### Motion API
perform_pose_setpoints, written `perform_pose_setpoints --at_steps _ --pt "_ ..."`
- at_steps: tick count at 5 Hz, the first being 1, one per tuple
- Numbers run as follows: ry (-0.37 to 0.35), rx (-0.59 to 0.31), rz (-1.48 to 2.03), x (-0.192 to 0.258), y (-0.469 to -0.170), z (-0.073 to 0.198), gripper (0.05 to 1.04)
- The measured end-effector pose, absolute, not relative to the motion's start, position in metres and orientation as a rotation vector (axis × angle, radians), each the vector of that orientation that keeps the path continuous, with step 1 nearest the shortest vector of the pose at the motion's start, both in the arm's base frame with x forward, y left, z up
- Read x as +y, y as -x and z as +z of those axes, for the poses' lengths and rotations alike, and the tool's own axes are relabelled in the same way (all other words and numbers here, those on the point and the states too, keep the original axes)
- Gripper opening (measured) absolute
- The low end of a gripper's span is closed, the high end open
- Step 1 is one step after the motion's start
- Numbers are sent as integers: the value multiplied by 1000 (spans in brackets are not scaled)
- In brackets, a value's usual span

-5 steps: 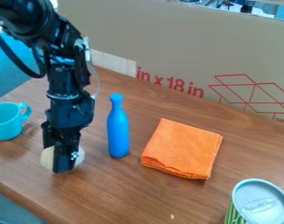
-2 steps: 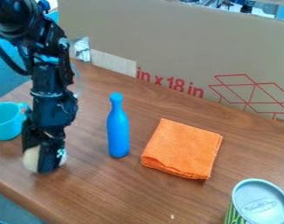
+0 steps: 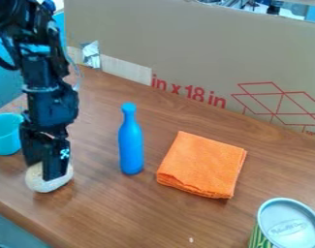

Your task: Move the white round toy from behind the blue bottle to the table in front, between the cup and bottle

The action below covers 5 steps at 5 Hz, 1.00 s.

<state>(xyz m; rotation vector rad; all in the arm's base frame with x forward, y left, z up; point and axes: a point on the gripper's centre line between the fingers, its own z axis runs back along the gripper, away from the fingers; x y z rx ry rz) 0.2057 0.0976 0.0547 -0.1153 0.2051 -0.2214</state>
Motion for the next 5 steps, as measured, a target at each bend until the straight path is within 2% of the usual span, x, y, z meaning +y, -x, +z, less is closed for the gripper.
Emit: perform_pose_setpoints --at_steps 1,2,3,5 --pt "52 105 -220 103 -210 89 1002" --pt "-68 29 -194 117 -215 121 1002" --pt "-193 -5 -89 145 -232 147 1002" --pt "-129 85 41 190 -254 124 1001"
